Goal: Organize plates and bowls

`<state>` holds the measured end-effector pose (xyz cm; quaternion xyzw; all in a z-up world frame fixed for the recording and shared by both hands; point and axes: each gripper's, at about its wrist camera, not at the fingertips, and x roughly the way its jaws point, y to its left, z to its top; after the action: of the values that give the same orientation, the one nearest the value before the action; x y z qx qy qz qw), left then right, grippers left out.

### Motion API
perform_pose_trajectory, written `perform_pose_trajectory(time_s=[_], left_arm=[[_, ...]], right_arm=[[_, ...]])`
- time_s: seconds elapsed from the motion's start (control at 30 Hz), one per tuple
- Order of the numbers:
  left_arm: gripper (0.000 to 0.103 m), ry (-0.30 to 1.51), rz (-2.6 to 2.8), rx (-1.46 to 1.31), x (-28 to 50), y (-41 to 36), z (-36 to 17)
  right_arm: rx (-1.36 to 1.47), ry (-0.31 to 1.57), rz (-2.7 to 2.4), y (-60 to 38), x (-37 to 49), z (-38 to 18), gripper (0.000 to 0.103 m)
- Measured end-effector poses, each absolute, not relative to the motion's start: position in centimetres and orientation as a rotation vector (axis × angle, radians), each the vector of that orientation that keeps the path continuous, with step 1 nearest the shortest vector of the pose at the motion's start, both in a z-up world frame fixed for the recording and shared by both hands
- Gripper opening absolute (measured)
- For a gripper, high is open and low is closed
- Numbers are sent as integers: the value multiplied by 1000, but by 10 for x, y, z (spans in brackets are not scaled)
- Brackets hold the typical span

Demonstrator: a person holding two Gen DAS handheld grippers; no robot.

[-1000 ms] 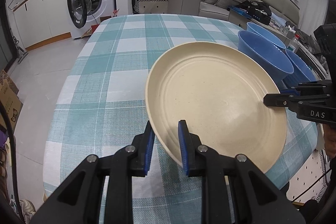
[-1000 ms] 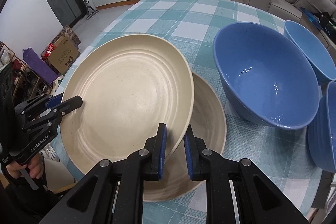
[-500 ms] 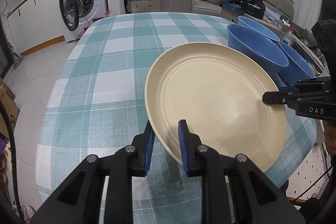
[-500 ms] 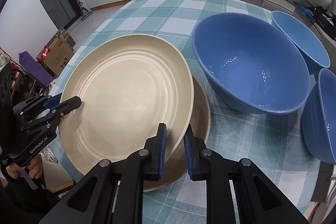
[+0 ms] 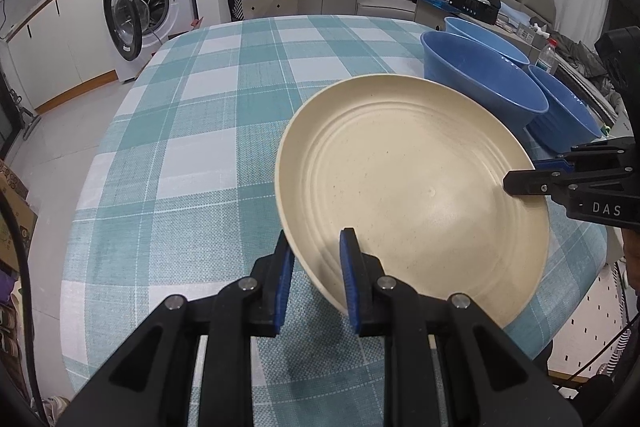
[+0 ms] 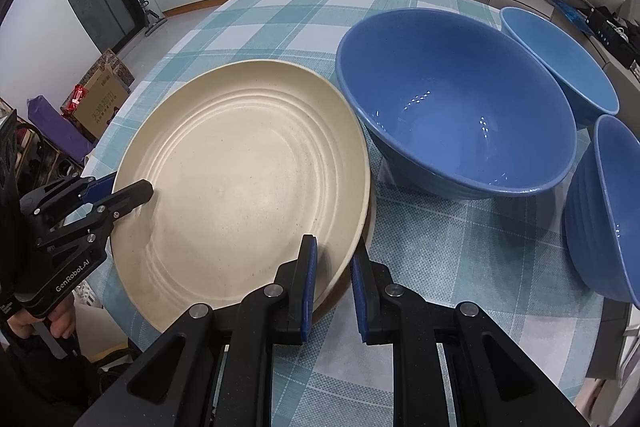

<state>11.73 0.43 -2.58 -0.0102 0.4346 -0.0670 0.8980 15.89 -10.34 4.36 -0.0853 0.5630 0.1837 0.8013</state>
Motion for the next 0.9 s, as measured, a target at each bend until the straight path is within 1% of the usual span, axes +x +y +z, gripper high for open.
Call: perform_pose_trajectory(time_s=[0.27,0.53,0.7,0.9], left_arm=[[21,904,-132,12,116,-1,-27],[24,915,-131,57,114,-7,-29],[28,918,-139,70,114,-9,-30],[30,909,-137,84,112,-11,-31]], right_arm=[[-240,1209,380,-98,157,44,18],[-312,1191,352,-94,151,44,19],[-358,1190,330,-93,150,38,19],[-370,1179,332,-94,148,34,20]])
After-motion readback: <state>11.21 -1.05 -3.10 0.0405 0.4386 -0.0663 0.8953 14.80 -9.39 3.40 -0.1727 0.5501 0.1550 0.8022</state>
